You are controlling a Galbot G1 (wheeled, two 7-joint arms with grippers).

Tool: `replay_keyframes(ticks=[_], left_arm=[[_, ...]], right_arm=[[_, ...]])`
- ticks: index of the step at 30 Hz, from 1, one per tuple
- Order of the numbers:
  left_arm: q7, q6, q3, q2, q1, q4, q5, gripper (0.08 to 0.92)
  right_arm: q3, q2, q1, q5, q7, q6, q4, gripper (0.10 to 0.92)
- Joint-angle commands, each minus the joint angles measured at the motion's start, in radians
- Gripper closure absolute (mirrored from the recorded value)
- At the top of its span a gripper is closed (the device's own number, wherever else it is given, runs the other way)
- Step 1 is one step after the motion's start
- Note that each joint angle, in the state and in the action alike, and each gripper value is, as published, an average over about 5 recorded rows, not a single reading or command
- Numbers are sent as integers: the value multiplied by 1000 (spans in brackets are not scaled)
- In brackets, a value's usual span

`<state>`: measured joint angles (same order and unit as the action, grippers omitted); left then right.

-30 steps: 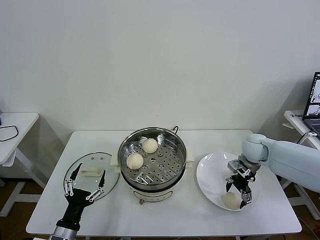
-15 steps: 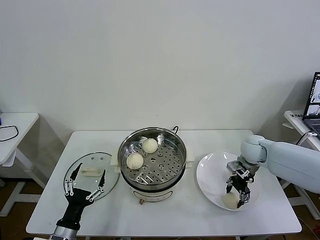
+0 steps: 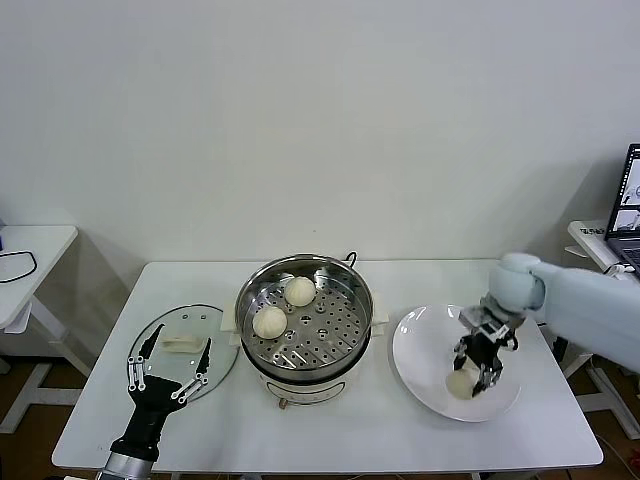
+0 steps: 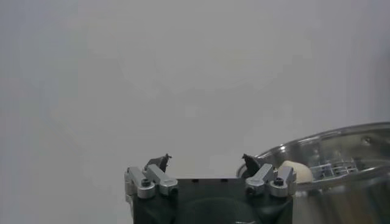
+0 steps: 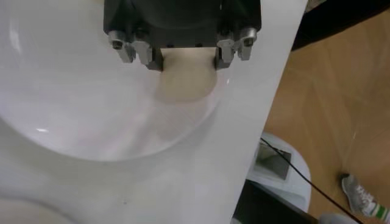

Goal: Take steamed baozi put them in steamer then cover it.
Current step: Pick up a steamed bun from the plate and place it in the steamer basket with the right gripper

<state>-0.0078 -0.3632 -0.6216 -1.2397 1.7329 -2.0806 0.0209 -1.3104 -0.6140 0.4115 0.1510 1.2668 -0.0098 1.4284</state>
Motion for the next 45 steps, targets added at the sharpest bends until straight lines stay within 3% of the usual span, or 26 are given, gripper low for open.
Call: replay_keyframes(ticks=[1, 10, 20, 32, 45], left_arm=[[0, 0, 7, 3, 0, -7, 3, 177], [-2, -1, 11, 15, 1, -10, 2, 177], [-3, -6, 3, 17, -1, -11, -1, 177], [-3, -11, -3, 11, -1, -11, -3, 177], [-3, -11, -9, 8, -6, -3, -6, 177]], right_arm=[[-73, -70, 381, 76, -4, 179, 58, 432], [-97, -343, 565, 128, -92, 347, 102, 440], [-57, -509, 424, -89, -160, 473, 181, 440], [18, -569, 177, -442, -254, 666, 127, 434], [52, -544, 54, -536, -340, 721, 113, 395]])
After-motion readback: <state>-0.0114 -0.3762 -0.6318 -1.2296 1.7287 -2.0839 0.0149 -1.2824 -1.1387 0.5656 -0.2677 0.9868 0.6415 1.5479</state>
